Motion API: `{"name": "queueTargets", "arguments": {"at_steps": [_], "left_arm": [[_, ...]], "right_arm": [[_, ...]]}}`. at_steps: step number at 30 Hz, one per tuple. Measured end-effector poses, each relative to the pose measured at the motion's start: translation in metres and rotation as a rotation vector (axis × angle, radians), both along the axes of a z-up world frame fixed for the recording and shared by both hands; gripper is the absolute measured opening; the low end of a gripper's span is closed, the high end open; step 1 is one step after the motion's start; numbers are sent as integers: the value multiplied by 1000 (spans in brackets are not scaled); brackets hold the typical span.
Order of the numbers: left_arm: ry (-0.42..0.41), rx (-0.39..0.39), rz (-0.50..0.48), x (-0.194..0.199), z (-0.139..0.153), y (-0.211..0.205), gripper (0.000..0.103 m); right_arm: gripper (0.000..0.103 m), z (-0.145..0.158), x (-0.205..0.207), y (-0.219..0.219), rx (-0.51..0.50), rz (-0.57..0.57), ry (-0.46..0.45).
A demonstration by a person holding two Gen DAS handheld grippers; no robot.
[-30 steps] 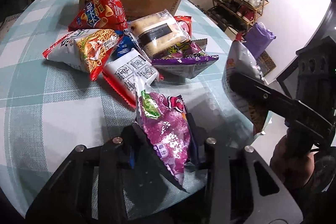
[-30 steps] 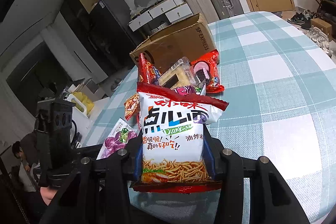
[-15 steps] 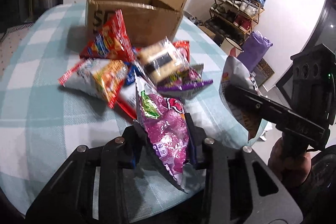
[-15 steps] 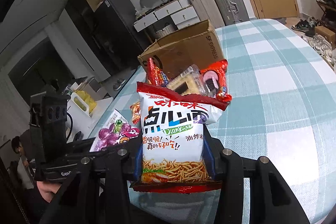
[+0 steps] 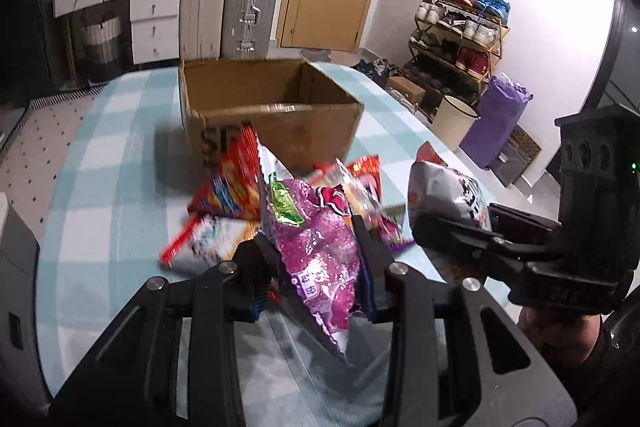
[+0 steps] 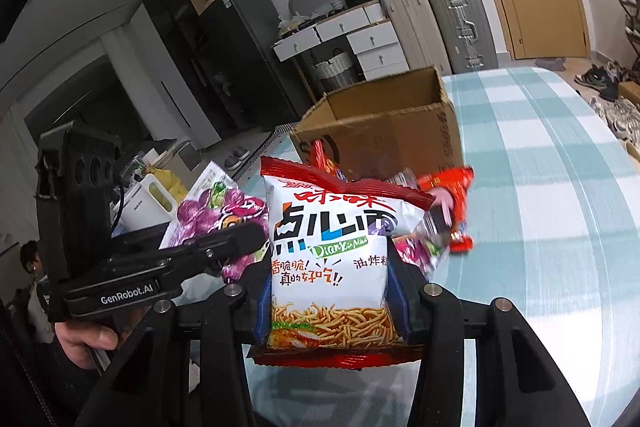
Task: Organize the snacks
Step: 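Carry both bags over the cardboard box and open both tools to drop them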
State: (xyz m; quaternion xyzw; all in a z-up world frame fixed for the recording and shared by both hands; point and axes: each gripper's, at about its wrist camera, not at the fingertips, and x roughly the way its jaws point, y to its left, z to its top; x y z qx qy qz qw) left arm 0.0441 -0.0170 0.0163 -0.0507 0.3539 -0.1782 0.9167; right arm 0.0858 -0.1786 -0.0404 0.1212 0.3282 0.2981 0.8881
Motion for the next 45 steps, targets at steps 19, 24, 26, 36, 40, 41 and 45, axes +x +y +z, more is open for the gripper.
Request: {"name": "queueTargets", "arguments": {"at_steps": [19, 24, 26, 36, 40, 41, 45], "left_arm": [[13, -15, -4, 124, 68, 12, 32], [25, -1, -8, 165, 75, 7, 32], [34, 5, -2, 185, 75, 8, 32], [86, 9, 17, 263, 54, 12, 32], [98, 13, 25, 283, 36, 11, 32], [103, 12, 26, 288, 33, 11, 32], [117, 28, 26, 301, 18, 7, 33]], "right_arm": [[46, 62, 90, 14, -40, 16, -54], [46, 72, 121, 19, -53, 24, -49], [46, 74, 134, 22, -60, 27, -45], [46, 72, 199, 31, -81, 33, -9], [46, 65, 220, 35, -93, 28, 1], [46, 62, 224, 35, -94, 26, 6], [47, 48, 241, 36, -97, 8, 44]]}}
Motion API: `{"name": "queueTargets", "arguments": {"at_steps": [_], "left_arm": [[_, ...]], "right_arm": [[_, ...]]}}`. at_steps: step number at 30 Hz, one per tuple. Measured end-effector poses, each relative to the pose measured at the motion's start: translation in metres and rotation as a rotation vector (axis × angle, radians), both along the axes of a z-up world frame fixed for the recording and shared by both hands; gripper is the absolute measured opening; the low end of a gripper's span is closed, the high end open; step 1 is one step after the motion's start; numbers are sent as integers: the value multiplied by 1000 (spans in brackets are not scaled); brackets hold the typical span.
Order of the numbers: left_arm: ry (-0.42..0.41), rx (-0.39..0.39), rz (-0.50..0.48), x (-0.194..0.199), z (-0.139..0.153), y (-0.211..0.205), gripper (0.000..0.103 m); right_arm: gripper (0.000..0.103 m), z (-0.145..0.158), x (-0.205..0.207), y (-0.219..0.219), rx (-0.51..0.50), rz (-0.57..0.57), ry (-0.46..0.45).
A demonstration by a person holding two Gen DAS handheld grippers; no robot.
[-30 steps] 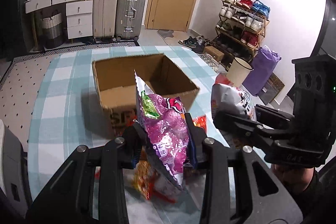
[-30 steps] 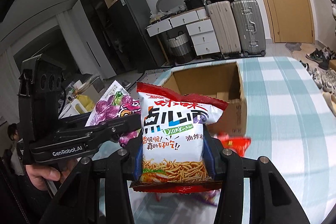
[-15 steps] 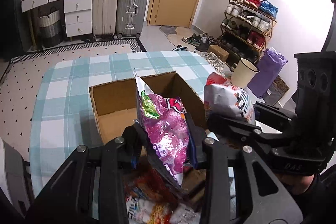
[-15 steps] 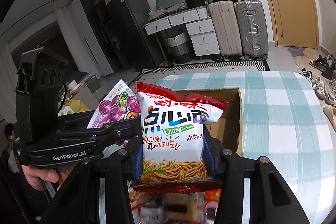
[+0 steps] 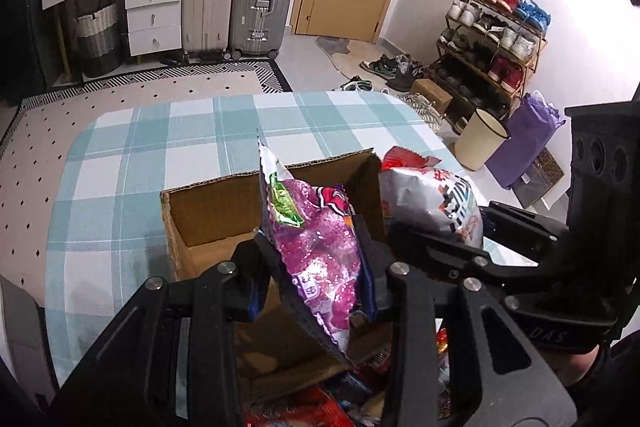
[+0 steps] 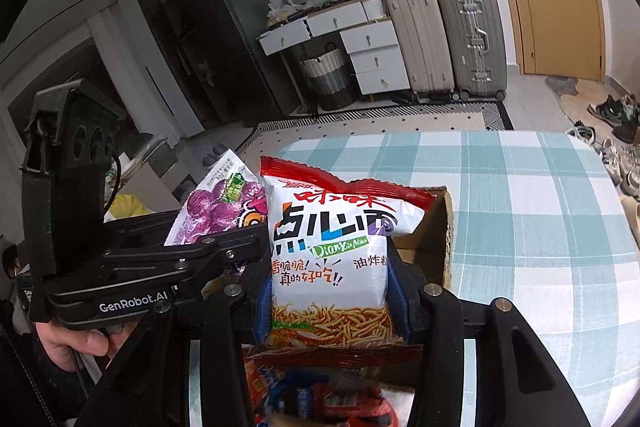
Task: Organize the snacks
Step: 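Carry both bags over the cardboard box and open both tools to drop them, then withdraw both tools from the box back toward the snack pile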
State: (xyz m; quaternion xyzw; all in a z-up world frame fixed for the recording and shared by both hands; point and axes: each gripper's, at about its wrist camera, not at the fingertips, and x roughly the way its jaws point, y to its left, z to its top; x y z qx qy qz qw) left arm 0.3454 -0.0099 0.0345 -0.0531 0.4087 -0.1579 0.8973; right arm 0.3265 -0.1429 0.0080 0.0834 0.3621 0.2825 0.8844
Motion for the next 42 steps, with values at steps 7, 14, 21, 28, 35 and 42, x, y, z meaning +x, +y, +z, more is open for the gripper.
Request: {"name": "queueTargets", "arguments": {"at_steps": [7, 14, 21, 28, 35, 42], "left_arm": [[-24, 59, 27, 6, -5, -3, 56], [-68, 79, 47, -10, 7, -1, 64], [-86, 79, 92, -39, 18, 6, 66], [-137, 111, 132, -83, 38, 11, 80], [-158, 127, 164, -126, 54, 14, 87], [-182, 126, 180, -172, 62, 15, 101]], "right_arm": [[65, -3, 4, -1, -36, -36, -29], [69, 11, -8, -13, -18, -54, -73], [69, 27, -31, -21, -14, -66, -104], [81, 46, -66, -25, -11, -68, -144], [87, 61, -109, -25, -13, -69, -180], [87, 68, -153, -23, -17, -61, -224]]}}
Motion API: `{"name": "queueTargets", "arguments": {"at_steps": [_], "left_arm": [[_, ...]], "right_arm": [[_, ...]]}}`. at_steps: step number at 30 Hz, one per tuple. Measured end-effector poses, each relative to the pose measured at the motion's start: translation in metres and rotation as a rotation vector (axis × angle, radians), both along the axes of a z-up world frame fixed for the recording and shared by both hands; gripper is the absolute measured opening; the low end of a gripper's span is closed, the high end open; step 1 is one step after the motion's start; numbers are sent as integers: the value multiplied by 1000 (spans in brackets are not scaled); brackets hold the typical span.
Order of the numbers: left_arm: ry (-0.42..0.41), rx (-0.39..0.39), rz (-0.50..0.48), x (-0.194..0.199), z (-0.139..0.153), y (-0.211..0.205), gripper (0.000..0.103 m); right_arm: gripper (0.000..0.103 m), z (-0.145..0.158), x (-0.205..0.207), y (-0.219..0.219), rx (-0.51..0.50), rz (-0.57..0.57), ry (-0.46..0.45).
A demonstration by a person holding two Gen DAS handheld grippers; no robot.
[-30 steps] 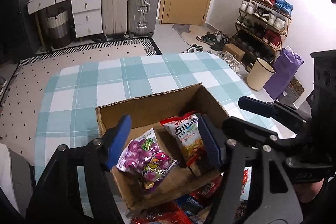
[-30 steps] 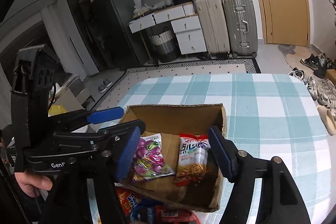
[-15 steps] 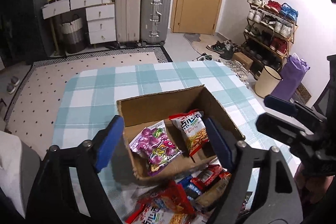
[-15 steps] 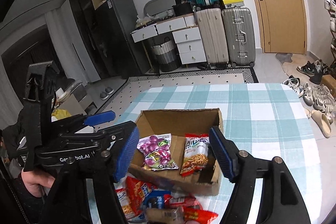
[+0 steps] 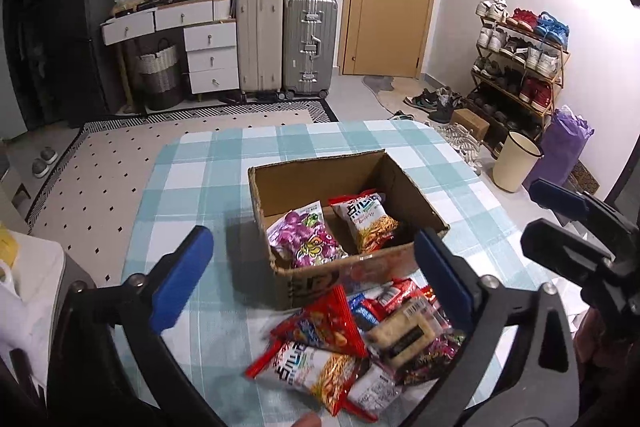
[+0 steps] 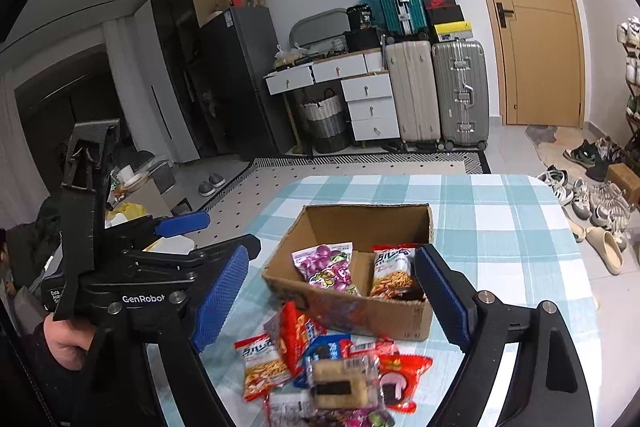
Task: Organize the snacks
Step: 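Withdraw both tools from the box back toward the snack pile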
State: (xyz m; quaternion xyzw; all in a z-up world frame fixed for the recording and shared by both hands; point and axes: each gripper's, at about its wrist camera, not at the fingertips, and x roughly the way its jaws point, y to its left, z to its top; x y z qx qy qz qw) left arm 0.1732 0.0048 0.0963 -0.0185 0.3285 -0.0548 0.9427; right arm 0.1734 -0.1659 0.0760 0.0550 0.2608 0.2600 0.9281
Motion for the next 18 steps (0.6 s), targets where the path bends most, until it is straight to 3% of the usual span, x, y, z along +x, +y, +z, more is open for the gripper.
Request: {"name": "queueTargets", "arguments": {"at_steps": [10, 18], "left_arm": [[-30, -5, 17, -56, 0, 2, 102], [-35, -33, 40, -91, -19, 8, 102]], "right_arm": [[102, -4, -51, -17, 23, -75, -22], [103, -24, -70, -32, 11, -124, 27]]}}
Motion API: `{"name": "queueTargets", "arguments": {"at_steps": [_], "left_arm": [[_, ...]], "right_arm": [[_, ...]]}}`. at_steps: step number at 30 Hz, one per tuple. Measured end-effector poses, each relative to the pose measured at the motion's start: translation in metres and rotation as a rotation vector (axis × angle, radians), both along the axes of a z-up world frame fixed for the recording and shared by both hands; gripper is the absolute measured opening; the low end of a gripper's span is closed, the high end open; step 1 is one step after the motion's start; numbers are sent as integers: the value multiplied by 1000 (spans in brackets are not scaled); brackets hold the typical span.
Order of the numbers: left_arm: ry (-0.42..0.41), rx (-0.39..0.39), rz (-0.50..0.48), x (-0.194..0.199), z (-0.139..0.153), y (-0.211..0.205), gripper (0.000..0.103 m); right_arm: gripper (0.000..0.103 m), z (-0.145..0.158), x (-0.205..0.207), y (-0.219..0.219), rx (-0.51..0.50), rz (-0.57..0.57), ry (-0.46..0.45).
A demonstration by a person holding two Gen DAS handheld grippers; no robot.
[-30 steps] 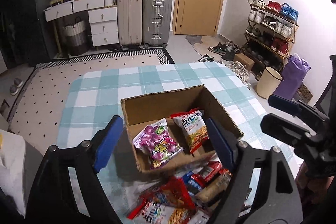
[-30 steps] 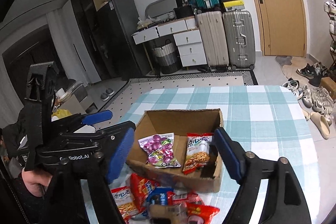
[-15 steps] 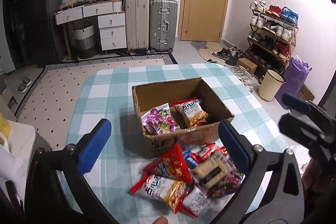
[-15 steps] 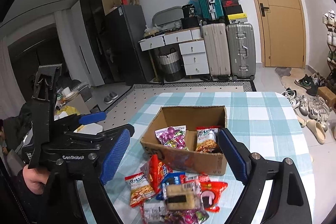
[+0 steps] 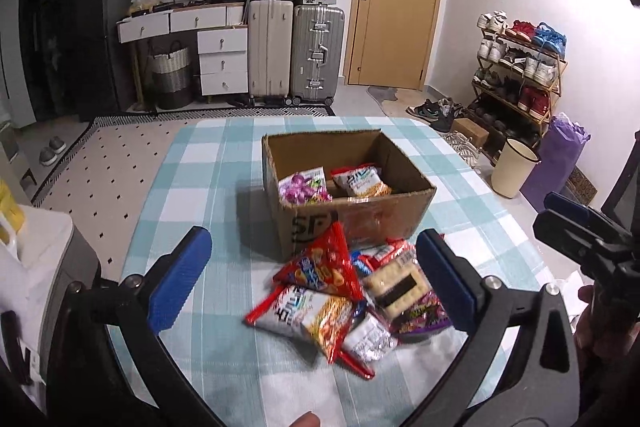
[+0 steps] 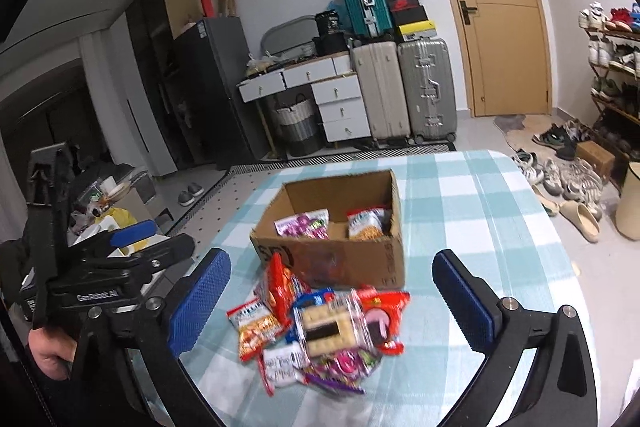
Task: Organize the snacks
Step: 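Withdraw both tools from the box back toward the snack pile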
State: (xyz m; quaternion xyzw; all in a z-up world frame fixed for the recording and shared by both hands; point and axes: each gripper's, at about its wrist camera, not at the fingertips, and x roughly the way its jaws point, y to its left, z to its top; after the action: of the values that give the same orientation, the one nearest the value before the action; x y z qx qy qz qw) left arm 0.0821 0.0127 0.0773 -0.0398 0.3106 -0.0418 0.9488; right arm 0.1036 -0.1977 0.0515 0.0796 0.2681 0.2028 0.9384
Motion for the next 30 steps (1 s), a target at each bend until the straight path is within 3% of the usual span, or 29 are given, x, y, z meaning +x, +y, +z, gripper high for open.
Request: {"name": "queueTargets", "arguments": {"at_steps": [7, 18, 30], "left_arm": [[26, -67, 43, -17, -32, 14, 102], [89, -89, 64, -28, -84, 26, 102], [137, -99, 64, -26, -120, 29, 102]], "right_arm": [[103, -22, -16, -3, -12, -8, 31], [103, -60, -23, -6, 6, -24, 114], [103, -105, -16, -4, 7, -17, 193]]}}
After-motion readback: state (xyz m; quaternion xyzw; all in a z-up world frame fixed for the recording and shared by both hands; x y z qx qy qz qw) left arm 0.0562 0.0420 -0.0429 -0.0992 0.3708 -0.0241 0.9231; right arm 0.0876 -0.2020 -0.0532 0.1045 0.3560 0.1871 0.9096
